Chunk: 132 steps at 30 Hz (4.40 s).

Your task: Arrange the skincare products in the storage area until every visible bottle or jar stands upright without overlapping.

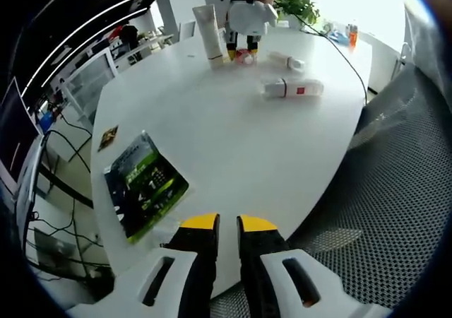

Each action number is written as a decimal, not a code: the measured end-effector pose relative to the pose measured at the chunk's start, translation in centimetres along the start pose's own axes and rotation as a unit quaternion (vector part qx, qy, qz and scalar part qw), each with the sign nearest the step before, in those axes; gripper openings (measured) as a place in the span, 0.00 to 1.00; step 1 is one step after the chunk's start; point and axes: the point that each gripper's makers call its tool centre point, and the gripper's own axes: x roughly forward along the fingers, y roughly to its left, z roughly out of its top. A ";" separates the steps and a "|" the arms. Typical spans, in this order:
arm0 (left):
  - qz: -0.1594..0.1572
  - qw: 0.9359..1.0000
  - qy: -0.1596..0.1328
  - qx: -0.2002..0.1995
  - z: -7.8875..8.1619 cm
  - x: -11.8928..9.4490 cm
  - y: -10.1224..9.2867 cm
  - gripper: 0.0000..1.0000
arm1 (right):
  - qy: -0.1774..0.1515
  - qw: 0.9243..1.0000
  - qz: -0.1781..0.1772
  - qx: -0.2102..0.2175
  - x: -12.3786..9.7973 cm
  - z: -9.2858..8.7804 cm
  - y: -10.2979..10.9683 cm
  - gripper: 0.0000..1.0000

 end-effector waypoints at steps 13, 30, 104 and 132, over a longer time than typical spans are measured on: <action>0.000 1.000 -0.003 0.002 0.1 -0.1 0.0 0.08 | -0.056 0.984 -0.043 0.162 -2.2 1.1 -0.1 0.24; 0.000 1.000 -0.004 0.004 0.1 -0.1 0.0 0.09 | -0.115 0.909 -0.092 0.391 -4.5 -1.5 -0.6 0.24; -0.026 0.993 -0.097 -0.056 4.6 -2.0 0.7 0.29 | -0.541 0.427 -0.289 0.664 -30.8 5.9 -0.3 0.24; -0.234 0.875 -0.410 -0.106 26.7 -12.6 -4.3 0.63 | -0.626 0.481 -0.235 0.568 -37.3 13.4 -2.9 0.24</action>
